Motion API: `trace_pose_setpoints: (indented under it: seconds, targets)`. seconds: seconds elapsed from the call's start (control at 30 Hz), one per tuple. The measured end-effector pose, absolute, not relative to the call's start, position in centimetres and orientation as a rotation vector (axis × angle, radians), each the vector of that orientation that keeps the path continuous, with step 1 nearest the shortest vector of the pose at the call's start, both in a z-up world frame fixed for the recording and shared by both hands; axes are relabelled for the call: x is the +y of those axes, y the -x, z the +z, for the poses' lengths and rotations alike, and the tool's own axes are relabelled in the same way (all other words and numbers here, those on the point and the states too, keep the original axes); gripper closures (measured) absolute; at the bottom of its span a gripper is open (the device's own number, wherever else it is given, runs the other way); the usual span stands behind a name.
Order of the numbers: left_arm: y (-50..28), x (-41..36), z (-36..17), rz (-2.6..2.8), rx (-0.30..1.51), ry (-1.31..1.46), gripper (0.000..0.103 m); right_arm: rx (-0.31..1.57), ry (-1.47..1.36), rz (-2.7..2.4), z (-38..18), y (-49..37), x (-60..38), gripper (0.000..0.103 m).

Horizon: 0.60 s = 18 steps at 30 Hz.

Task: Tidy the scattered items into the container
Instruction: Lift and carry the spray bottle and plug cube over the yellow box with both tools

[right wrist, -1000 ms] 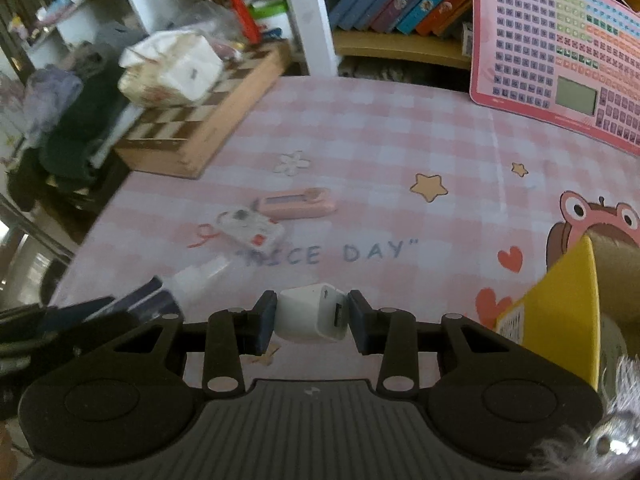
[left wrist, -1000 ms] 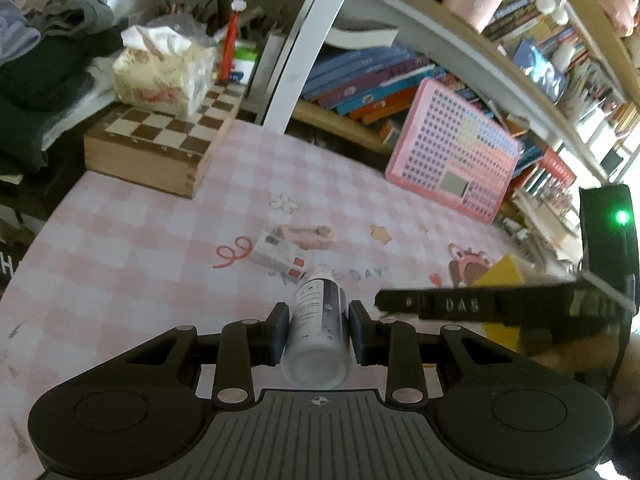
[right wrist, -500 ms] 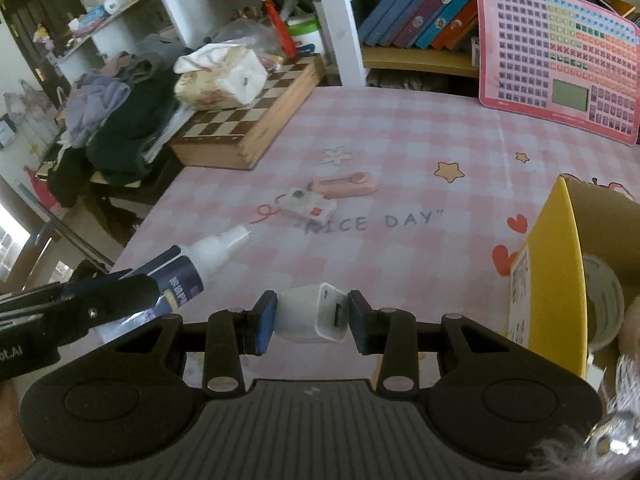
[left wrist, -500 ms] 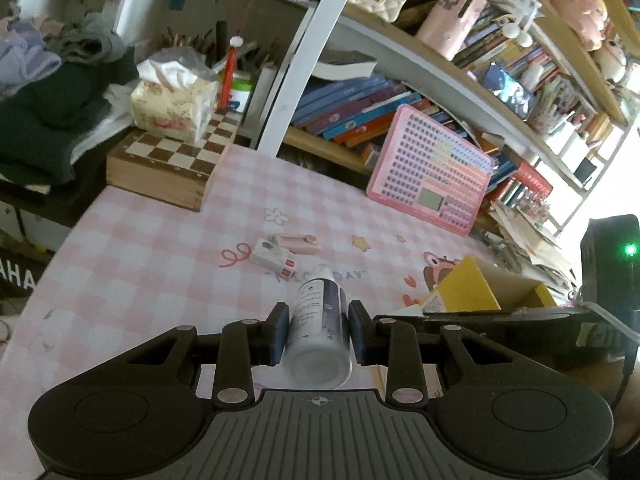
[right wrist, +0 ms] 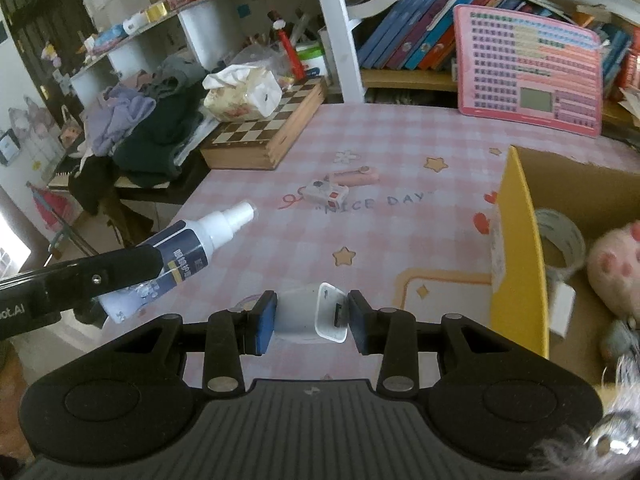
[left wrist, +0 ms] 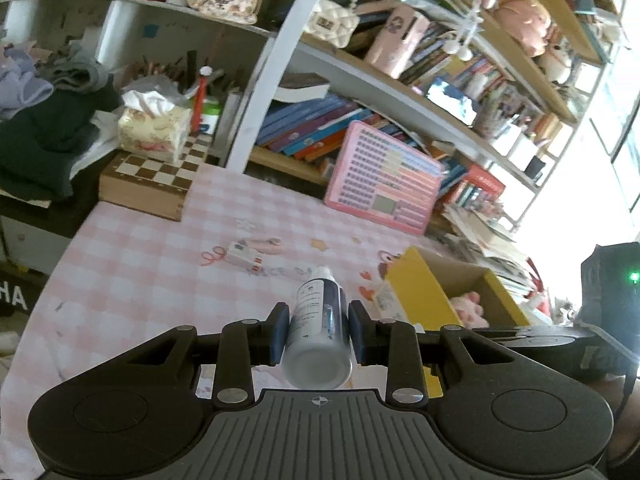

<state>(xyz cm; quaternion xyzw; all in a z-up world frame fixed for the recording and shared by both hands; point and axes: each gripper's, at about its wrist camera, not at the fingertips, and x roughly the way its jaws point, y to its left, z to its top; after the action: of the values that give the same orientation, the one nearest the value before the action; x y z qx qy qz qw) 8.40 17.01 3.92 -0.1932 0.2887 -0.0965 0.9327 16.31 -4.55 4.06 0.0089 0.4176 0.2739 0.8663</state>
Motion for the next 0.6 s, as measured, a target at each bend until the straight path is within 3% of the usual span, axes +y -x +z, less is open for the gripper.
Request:
trace_pose_setpoints:
  seconds: [0.6]
  targets:
    - [-7.4,12.6,5.5,-0.402,0.567,0.4,0.073,0.804,-0.085,0.436,6.4,-11.0,-10.2,0.067]
